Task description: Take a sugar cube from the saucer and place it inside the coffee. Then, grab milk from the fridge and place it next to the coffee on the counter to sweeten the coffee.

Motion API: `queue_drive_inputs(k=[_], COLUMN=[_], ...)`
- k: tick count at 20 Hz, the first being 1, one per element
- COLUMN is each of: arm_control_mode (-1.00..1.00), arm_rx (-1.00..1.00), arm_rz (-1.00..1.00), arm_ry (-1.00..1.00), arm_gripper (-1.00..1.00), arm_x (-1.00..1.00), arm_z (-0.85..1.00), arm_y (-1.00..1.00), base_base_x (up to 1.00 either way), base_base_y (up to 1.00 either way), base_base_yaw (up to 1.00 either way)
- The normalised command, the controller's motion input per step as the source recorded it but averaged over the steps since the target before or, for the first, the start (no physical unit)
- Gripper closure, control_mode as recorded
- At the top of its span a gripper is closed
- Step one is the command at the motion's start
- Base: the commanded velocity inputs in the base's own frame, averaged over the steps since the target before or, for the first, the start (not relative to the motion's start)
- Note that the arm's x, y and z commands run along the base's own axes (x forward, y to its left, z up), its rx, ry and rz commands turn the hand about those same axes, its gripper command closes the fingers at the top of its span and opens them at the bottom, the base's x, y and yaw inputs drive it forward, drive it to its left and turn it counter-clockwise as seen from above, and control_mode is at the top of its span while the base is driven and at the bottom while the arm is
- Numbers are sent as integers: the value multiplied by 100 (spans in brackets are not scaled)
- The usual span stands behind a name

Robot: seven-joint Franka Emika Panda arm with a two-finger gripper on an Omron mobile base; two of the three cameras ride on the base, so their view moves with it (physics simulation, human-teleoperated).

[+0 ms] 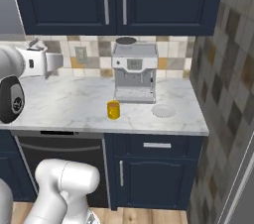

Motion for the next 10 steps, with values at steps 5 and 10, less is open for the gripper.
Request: queue_drive_inputs(k=[5, 10], arm_control_mode=[-100, -100], arm_rx=[-1, -5], arm_rz=[-33, -55], arm_ry=[20, 12], arm_gripper=[100, 100], arm_x=[3, 1], arm_z=[-49, -43], arm_y=[61, 24], base_base_x=[0, 0], base_base_y=[0, 0], base_base_yaw=[0, 0])
